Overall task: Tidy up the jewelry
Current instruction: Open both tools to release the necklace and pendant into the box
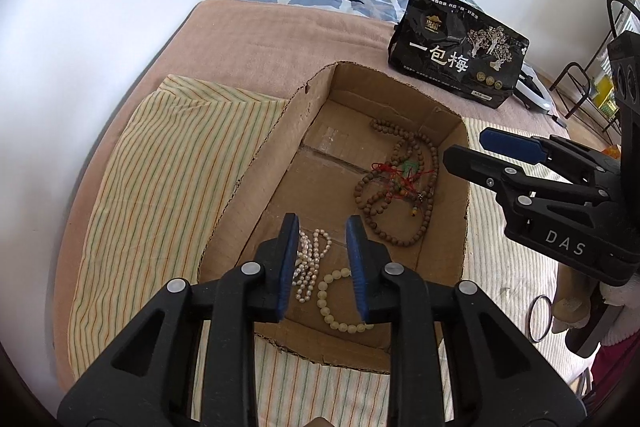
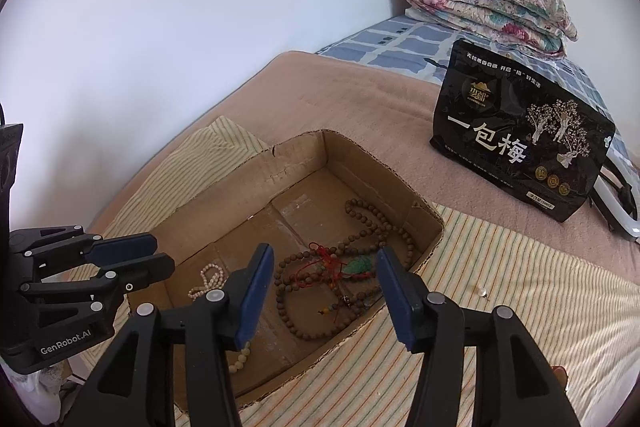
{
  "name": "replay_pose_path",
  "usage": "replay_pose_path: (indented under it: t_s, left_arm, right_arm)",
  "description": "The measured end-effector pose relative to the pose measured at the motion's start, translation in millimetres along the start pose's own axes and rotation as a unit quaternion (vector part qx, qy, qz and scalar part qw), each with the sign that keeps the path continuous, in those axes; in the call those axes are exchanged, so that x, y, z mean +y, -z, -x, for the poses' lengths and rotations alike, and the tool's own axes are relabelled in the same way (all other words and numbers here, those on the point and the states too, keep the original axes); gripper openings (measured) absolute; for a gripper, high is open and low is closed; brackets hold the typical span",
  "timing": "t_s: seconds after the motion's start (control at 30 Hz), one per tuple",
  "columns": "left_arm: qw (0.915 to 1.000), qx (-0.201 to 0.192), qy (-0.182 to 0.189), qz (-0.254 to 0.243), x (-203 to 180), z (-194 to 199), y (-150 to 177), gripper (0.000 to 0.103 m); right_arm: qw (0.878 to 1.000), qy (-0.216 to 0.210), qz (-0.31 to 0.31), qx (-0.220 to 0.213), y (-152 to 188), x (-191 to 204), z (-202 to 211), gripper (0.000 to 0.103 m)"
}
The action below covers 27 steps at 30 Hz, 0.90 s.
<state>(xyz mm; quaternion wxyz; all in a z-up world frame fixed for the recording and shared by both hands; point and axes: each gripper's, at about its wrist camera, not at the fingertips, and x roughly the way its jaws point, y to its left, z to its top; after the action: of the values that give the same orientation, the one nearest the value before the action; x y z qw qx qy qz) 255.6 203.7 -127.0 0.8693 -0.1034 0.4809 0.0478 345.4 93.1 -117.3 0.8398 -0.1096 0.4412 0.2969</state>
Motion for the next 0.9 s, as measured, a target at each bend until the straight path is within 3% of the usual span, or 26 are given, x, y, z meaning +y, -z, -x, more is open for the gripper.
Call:
replay_pose_path:
  t_s: [0.1, 0.23, 0.43, 0.5, 0.7, 0.8, 0.9]
  left_arm:
    - [1.0, -0.004, -0.003, -0.003, -0.9, 1.4, 0.3, 0.024]
    - [0.9998, -0.014, -0.01, -0.01, -4.0, 5.9, 0.4, 0.024]
    - [0.9994, -0.028, -0.008, -0.021, -14.3, 12.6, 0.2, 0.024]
    - [0.9992, -0.029, -0.007, -0.028, -20.0, 14.4, 1.0, 0.024]
    - [0.9975, -0.04, 0.007, -0.057, -42.5, 23.5, 3.0, 0.038]
    - [0.9965, -0.047, 0.012, -0.068, -53.9, 29.1, 3.6, 0.051]
    - [0.9958, -0.048, 0.016, -0.077, -64.6, 32.2, 3.6, 0.054]
  right_arm:
    - [1.0, 0.0, -0.003, -0.004, 1.0, -1.0, 4.8, 0.062]
    - [1.0, 0.002, -0.009, -0.015, 1.6, -3.9, 15.3, 0.076]
    - [1.0, 0.001, -0.023, -0.021, 7.9, -15.4, 32.5, 0.077]
    - [0.999, 0.007, -0.028, -0.023, 11.5, -21.2, 39.1, 0.086]
    - [0.997, 0.027, -0.059, -0.043, 25.3, -47.6, 70.2, 0.094]
    - [0.994, 0.042, -0.079, -0.056, 35.8, -64.9, 89.0, 0.1]
    - [0.991, 0.062, -0.096, -0.063, 45.8, -84.3, 106.9, 0.103]
